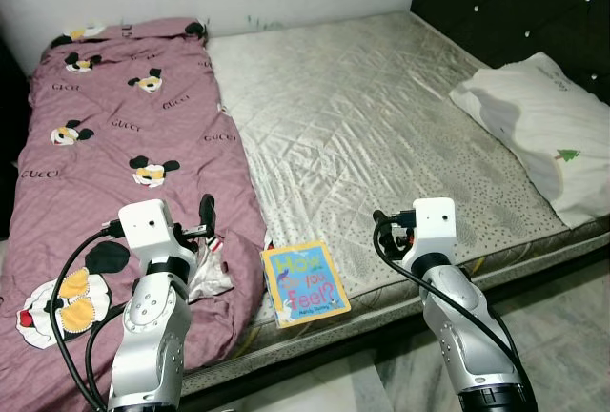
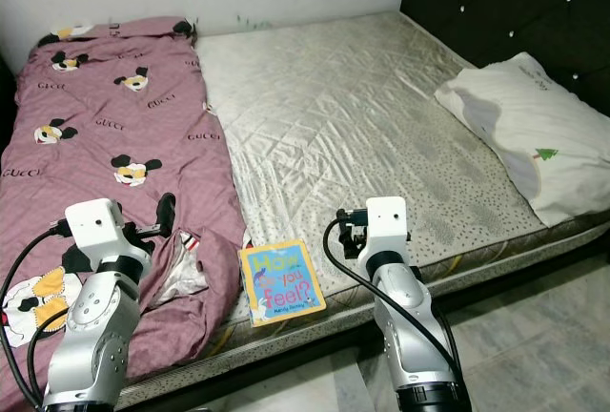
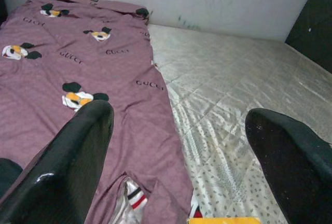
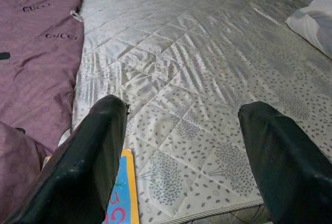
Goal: Clean up the room
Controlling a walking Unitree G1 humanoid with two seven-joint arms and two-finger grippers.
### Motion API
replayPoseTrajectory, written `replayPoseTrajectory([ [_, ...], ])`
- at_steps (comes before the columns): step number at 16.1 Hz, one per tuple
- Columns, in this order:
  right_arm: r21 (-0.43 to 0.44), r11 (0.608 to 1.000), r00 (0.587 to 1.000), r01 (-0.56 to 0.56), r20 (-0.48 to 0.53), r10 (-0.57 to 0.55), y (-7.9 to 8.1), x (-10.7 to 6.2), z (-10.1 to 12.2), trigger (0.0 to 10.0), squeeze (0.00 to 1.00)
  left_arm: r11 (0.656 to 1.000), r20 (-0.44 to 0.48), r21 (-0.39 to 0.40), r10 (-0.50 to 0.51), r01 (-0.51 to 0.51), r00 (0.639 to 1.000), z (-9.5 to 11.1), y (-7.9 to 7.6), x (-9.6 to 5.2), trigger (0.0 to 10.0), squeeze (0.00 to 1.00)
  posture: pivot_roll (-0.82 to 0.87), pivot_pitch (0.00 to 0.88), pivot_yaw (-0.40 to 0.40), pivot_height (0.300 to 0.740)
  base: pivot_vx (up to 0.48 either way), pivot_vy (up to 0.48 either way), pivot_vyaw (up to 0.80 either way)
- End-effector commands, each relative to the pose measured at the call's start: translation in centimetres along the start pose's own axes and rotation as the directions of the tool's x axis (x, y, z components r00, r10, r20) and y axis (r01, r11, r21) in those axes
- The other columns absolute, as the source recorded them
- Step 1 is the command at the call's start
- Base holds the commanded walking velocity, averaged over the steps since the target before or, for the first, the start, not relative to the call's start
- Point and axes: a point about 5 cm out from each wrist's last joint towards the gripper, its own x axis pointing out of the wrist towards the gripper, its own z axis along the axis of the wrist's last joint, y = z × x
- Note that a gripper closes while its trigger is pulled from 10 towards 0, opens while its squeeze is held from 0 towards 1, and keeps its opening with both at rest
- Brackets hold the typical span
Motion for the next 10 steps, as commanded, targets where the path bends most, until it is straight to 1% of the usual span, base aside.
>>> replayPoseTrajectory([
  [1, -0.010, 1.000, 1.000, -0.006, 0.014, 0.006, 0.08, -0.09, 0.47, 10.0, 0.00, 1.000, -0.003, 0.013, 0.007, -0.007, 1.000, 0.07, 0.13, -0.19, 10.0, 0.00, 0.00, 0.106, 0.008, 0.720, 0.000, 0.000, 0.00],
  [3, -0.011, 1.000, 1.000, -0.007, 0.013, 0.007, 0.09, -0.11, 0.47, 10.0, 0.00, 0.999, 0.009, 0.032, 0.009, -0.010, 1.000, 0.33, 0.25, -0.40, 10.0, 0.00, 0.00, 0.115, 0.009, 0.720, 0.000, 0.000, 0.00],
  [5, -0.013, 1.000, 1.000, -0.007, 0.011, 0.007, 0.08, -0.12, 0.44, 10.0, 0.00, 0.999, 0.010, 0.033, 0.012, -0.013, 1.000, 0.36, 0.51, -0.76, 10.0, 0.00, 0.00, 0.115, 0.009, 0.720, 0.000, 0.000, 0.00],
  [8, -0.015, 1.000, 1.000, -0.013, 0.010, 0.013, 0.21, -0.06, 0.47, 10.0, 0.00, 0.999, 0.010, 0.033, 0.015, -0.015, 1.000, 0.41, 0.63, -0.66, 10.0, 0.00, 0.00, 0.120, 0.008, 0.720, 0.000, 0.000, 0.00],
  [10, -0.016, 1.000, 1.000, -0.015, 0.012, 0.015, 0.25, -0.05, 0.54, 10.0, 0.00, 0.999, 0.010, 0.034, 0.009, -0.009, 1.000, 0.49, 0.47, -0.59, 10.0, 0.00, 0.00, 0.120, 0.008, 0.700, 0.000, 0.000, 0.00],
])
